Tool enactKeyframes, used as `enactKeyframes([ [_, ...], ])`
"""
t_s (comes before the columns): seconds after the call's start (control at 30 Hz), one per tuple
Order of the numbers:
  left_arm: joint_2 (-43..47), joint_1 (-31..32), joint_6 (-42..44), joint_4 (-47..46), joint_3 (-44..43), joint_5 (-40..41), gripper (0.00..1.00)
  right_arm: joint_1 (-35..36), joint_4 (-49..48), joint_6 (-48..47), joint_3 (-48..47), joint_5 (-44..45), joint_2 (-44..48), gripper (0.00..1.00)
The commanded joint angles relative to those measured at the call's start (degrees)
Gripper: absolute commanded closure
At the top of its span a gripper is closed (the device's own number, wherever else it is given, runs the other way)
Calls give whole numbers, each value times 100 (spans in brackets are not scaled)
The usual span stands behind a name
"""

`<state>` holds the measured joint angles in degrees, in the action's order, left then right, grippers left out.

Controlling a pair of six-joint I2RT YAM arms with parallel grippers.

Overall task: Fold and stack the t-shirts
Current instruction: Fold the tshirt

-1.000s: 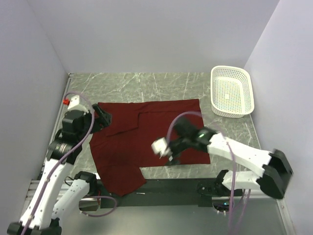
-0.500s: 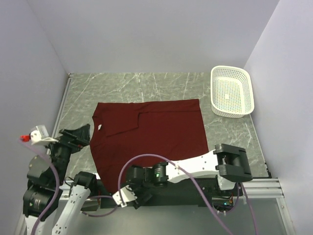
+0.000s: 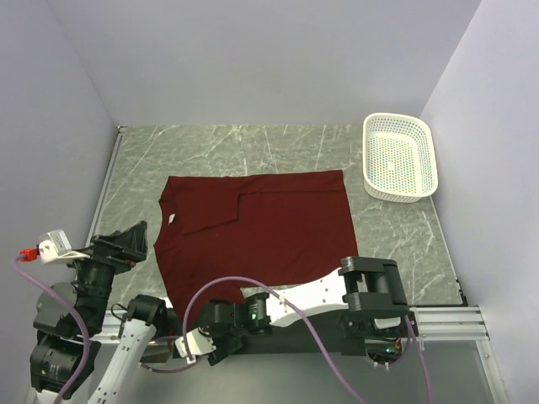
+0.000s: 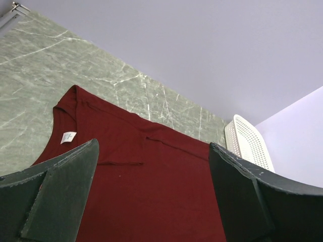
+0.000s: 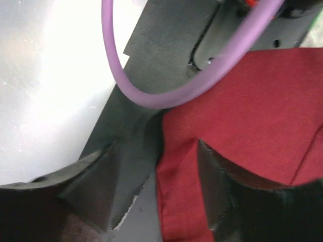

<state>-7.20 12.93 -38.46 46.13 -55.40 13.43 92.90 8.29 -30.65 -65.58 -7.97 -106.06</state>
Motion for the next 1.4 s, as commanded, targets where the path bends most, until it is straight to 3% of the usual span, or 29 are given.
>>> enactKeyframes([
  [0.0, 131, -27, 102, 89, -200, 54, 4, 52, -179, 165, -306, 304, -168, 35],
  [0.03, 149, -27, 93, 89, -217, 37, 5, 44, -153, 191, -341, 383, -204, 38],
  [0.07, 175, -27, 93, 81, -208, 19, 4, 35, -118, 191, -411, 410, -231, 49],
  [0.17, 167, -27, 119, 54, -217, -86, 5, -123, -100, 288, -394, 428, -196, 69],
  [0.3, 140, -27, 180, 28, -191, -148, 5, -606, -276, 542, -289, 358, 181, 88],
  [0.47, 79, -27, 172, -113, -50, -323, 5, -1842, -162, 1122, -402, -414, 507, 95],
  [0.53, 35, -27, 146, -165, 64, -394, 5, -2380, -31, 1561, -481, -862, 516, 94],
  [0.63, -88, -27, 119, -315, 266, -648, 5, -3277, 224, 1966, -631, -1593, 315, 85],
  [0.7, -220, -27, 93, -472, 424, -902, 5, -3698, 321, 2072, -640, -1822, 226, 61],
  [0.77, -421, -27, 93, -543, 573, -1052, 5, -3867, 418, 2020, -579, -1832, 252, 43],
  [0.8, -501, -27, 110, -570, 617, -1149, 5, -3946, 427, 2020, -561, -1831, 313, 41],
  [0.93, -1142, -27, 181, -509, 898, -1885, 9, -4603, 795, 1695, -710, -2480, 437, 37],
  [1.07, -2133, -27, 190, -596, 1329, -2484, 20, -5184, 1341, 984, -851, -3412, 621, 37],
  [1.27, -3986, -10, 514, -736, 1199, -2801, 37, -6027, 1491, 930, -816, -3914, 1104, 37],
  [1.37, -4952, 113, 698, -790, 936, -2776, 40, -6345, 1465, 982, -755, -4089, 1341, 37],
])
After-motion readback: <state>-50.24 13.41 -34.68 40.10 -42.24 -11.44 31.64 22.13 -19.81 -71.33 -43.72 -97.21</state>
